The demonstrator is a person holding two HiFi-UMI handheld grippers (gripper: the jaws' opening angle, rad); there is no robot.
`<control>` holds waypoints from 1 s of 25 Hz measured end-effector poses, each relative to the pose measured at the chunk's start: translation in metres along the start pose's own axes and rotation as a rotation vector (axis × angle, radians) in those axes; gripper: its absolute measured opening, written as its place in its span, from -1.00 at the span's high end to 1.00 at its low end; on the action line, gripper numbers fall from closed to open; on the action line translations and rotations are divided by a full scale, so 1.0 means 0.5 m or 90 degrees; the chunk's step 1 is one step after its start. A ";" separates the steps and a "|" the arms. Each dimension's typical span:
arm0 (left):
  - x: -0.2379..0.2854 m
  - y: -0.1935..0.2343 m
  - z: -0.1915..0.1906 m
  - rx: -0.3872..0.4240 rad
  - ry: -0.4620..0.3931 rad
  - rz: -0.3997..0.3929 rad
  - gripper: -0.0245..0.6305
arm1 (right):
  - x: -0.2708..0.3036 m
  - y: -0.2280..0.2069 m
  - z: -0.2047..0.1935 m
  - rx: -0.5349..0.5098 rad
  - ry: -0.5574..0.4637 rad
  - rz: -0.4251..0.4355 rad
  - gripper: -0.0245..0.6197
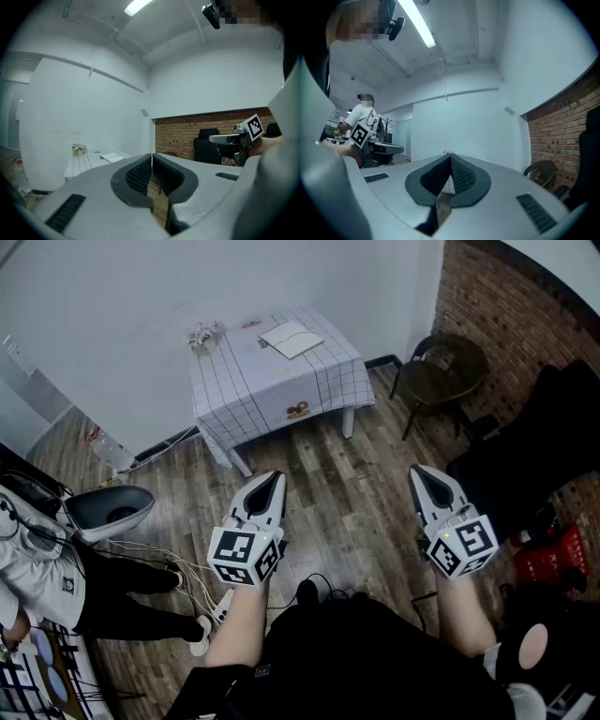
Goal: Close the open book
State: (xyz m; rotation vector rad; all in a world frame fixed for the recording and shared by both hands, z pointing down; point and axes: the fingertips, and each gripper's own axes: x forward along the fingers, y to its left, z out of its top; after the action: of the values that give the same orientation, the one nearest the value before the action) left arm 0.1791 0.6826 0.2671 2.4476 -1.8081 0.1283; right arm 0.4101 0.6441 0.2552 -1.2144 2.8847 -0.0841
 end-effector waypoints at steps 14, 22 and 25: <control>0.059 -0.073 0.032 0.004 0.011 -0.004 0.87 | -0.033 -0.056 0.032 -0.011 -0.015 0.014 0.91; 0.066 -0.100 -0.001 -0.012 0.025 0.009 0.88 | -0.055 -0.051 0.013 -0.019 -0.009 0.043 0.91; 0.085 -0.093 -0.008 -0.009 0.030 0.004 0.88 | -0.034 -0.058 0.001 -0.002 -0.002 0.050 0.91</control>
State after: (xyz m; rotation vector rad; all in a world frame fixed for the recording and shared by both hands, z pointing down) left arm 0.2361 0.6563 0.2750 2.4078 -1.7922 0.1729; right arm 0.4426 0.6361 0.2561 -1.0987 2.9273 -0.0779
